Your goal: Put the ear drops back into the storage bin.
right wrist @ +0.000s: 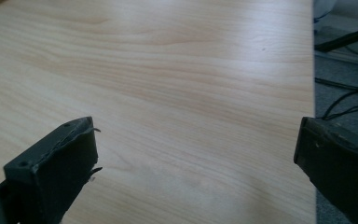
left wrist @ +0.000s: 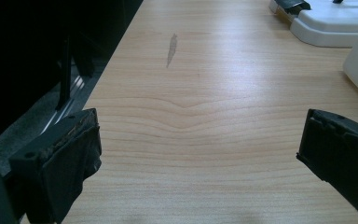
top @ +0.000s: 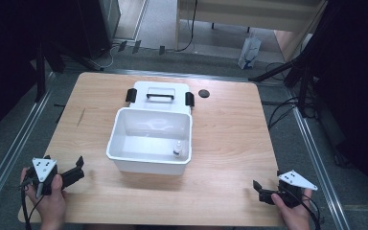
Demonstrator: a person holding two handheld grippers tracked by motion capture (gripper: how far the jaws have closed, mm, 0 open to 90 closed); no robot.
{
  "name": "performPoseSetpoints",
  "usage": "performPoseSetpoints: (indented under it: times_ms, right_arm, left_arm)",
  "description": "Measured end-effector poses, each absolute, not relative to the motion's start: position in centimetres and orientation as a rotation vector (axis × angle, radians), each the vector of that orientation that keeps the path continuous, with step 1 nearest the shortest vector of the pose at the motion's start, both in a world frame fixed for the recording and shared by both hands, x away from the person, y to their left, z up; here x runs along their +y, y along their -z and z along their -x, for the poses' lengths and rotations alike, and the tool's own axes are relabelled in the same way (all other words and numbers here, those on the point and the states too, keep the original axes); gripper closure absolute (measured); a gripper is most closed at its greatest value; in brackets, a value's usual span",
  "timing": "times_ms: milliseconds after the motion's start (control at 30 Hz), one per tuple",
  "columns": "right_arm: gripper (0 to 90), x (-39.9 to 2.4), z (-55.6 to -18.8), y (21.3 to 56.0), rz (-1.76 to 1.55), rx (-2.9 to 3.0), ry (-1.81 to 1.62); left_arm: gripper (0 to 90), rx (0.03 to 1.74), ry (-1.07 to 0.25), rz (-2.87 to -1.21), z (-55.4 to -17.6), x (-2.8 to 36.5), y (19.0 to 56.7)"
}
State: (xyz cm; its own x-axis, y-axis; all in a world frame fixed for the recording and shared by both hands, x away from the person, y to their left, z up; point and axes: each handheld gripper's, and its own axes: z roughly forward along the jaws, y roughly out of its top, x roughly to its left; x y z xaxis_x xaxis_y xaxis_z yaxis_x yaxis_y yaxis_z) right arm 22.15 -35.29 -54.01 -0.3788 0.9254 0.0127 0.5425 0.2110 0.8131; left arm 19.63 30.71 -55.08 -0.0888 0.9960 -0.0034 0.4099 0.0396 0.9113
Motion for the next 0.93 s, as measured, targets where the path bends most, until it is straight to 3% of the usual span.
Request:
performPoseSetpoints:
  times_ms: [567, 933]
  right_arm:
    - [0.0, -36.0, -20.7, 54.6, -1.448, 1.733, -1.260]
    - [0.0, -35.2, -21.1, 54.6, -1.400, 1.853, -1.195]
  left_arm:
    - [0.0, 1.596, -1.026, -1.462, -19.7, 30.7, 55.1]
    - [0.0, 1.593, -1.029, -1.470, -19.7, 30.6, 55.1]
